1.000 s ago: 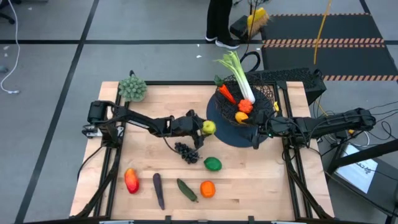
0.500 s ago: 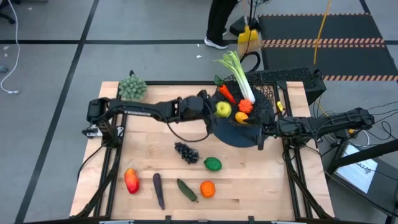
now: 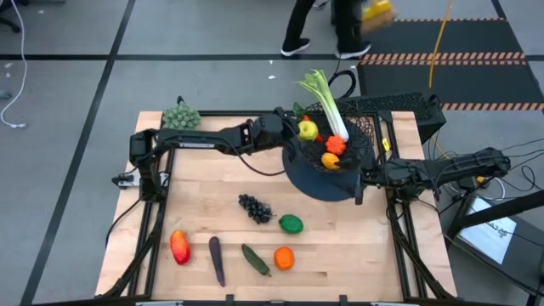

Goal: Build produce basket
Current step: Put the green apple into the black wire basket

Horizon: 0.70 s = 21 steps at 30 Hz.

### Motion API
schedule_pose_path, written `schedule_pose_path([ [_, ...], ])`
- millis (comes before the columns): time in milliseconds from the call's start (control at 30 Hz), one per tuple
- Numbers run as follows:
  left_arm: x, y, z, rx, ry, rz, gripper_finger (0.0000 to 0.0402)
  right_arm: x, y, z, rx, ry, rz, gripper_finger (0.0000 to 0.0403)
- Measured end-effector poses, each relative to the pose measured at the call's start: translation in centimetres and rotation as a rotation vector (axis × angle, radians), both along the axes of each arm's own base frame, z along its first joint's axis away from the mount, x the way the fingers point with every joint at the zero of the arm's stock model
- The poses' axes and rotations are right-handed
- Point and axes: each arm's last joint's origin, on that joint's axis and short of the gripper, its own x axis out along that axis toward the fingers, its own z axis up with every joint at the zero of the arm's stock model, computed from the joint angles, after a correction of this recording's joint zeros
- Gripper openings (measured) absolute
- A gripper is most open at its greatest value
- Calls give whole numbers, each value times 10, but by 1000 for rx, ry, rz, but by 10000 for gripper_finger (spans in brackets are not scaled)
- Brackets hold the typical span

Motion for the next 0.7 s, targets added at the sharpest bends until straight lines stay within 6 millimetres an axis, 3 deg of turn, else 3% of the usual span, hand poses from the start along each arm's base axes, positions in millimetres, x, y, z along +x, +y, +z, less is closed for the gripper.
schedule_pose_path([
  [300, 18, 6, -34, -10, 22, 6, 325, 0, 0, -1, -21, 19, 3, 339],
  [567, 25, 13, -54, -27, 41, 21, 343, -1, -1, -2, -34, 22, -9, 339],
  [700, 24, 13, -53, -29, 36, 22, 364, -1, -1, -2, -38, 26, -15, 339],
])
